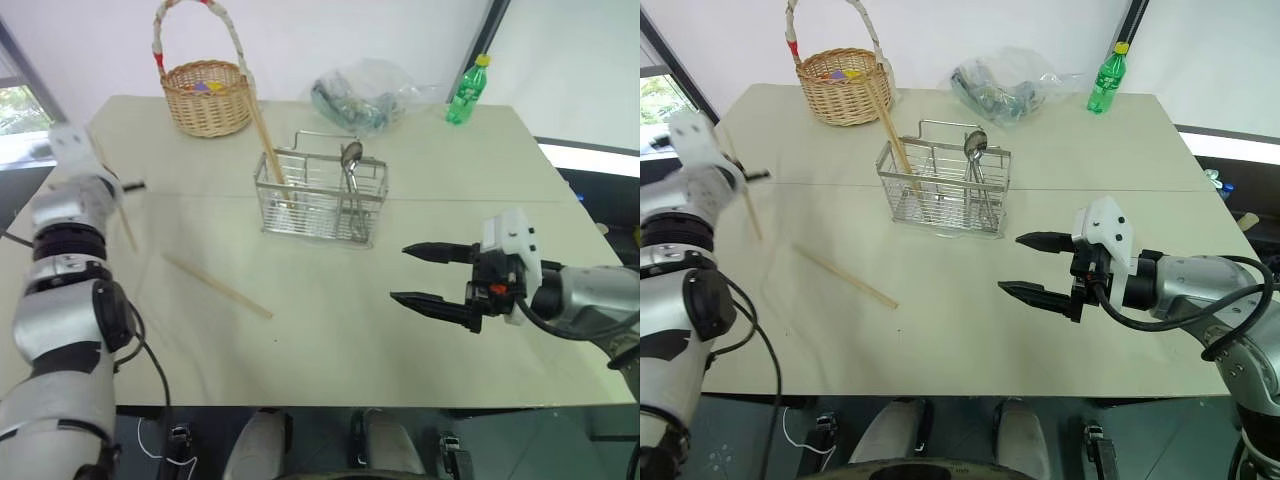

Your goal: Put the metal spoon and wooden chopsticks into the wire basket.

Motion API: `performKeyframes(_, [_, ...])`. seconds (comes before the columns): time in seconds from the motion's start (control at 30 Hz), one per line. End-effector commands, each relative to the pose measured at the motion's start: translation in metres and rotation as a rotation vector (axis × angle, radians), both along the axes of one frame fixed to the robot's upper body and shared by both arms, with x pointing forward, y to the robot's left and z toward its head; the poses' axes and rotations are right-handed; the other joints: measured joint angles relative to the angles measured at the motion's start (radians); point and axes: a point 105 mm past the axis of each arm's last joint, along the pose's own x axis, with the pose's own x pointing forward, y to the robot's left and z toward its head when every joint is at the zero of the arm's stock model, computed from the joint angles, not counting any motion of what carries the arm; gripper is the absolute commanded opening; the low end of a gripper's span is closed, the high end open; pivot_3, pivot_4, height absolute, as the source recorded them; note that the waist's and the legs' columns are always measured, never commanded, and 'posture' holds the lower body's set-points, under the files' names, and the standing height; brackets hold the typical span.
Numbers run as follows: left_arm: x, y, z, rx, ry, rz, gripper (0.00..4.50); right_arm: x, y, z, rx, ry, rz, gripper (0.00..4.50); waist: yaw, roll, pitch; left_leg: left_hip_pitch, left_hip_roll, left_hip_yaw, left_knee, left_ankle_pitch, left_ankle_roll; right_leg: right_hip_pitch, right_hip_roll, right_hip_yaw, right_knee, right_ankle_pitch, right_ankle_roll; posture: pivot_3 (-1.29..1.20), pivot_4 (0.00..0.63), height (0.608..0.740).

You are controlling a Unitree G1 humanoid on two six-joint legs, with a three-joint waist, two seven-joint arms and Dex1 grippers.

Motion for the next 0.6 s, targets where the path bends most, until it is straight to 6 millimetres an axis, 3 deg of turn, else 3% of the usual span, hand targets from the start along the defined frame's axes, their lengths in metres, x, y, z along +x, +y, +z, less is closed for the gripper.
performKeyframes(0.03, [-0.009, -0.019, 0.083, 0.076, -0.341, -0.077, 0.04, 0.001, -0.003, 0.009, 0.009, -0.051, -0.016, 3.87, 0.006, 0.000, 0.000, 0.000, 0.000, 0.000, 0.000, 0.000, 0.000, 0.001, -0.001, 0.000, 0.000, 0.000, 0.000, 0.00, 0.150, 0.666])
performKeyframes(0.1, [-0.013, -0.035, 0.106, 0.068, -0.457, -0.136, 0.04, 0.001, -0.002, 0.008, 0.012, -0.050, -0.019, 3.87, 0.007, 0.000, 0.000, 0.001, -0.001, 0.000, 0.001, 0.000, 0.000, 0.003, -0.001, -0.001, -0.001, 0.000, 0.000, 0.00, 0.150, 0.666])
performKeyframes(0.17, [-0.017, -0.068, 0.134, 0.023, -0.605, -0.270, 0.04, 0.001, 0.000, 0.008, 0.016, -0.050, -0.019, 3.87, 0.008, 0.000, -0.001, 0.001, -0.001, -0.001, 0.002, 0.000, 0.000, 0.004, -0.001, -0.001, -0.002, 0.000, 0.000, 0.00, 0.150, 0.666])
performKeyframes(0.23, [-0.021, -0.109, 0.149, -0.044, -0.704, -0.437, 0.04, 0.001, 0.001, 0.007, 0.020, -0.052, -0.021, 3.87, 0.009, -0.001, -0.001, 0.001, -0.001, -0.001, 0.003, 0.000, 0.000, 0.005, -0.001, -0.002, -0.002, 0.000, 0.000, 0.00, 0.150, 0.666])
performKeyframes(0.3, [-0.024, -0.146, 0.150, -0.065, -0.729, -0.580, 0.04, 0.001, 0.001, 0.007, 0.023, -0.054, -0.026, 3.87, 0.003, -0.001, -0.001, 0.000, -0.001, -0.001, 0.003, 0.000, 0.000, 0.005, -0.001, -0.002, -0.002, 0.000, 0.000, 0.00, 0.150, 0.666])
performKeyframes(0.43, [-0.024, -0.194, 0.133, -0.096, -0.708, -0.748, 0.04, 0.001, -0.001, 0.009, 0.026, -0.064, -0.043, 3.87, -0.009, 0.002, -0.001, 0.001, 0.000, 0.000, 0.001, 0.000, 0.001, 0.003, 0.000, -0.001, -0.001, 0.000, 0.000, 0.00, 0.150, 0.666])
performKeyframes(0.6, [-0.021, -0.221, 0.117, -0.103, -0.682, -0.827, 0.04, 0.008, -0.009, 0.019, 0.047, -0.106, -0.110, 3.87, -0.016, 0.003, 0.000, 0.002, 0.000, 0.000, 0.001, 0.000, 0.001, 0.003, 0.002, -0.001, 0.000, 0.000, 0.000, 0.00, 0.150, 0.666])
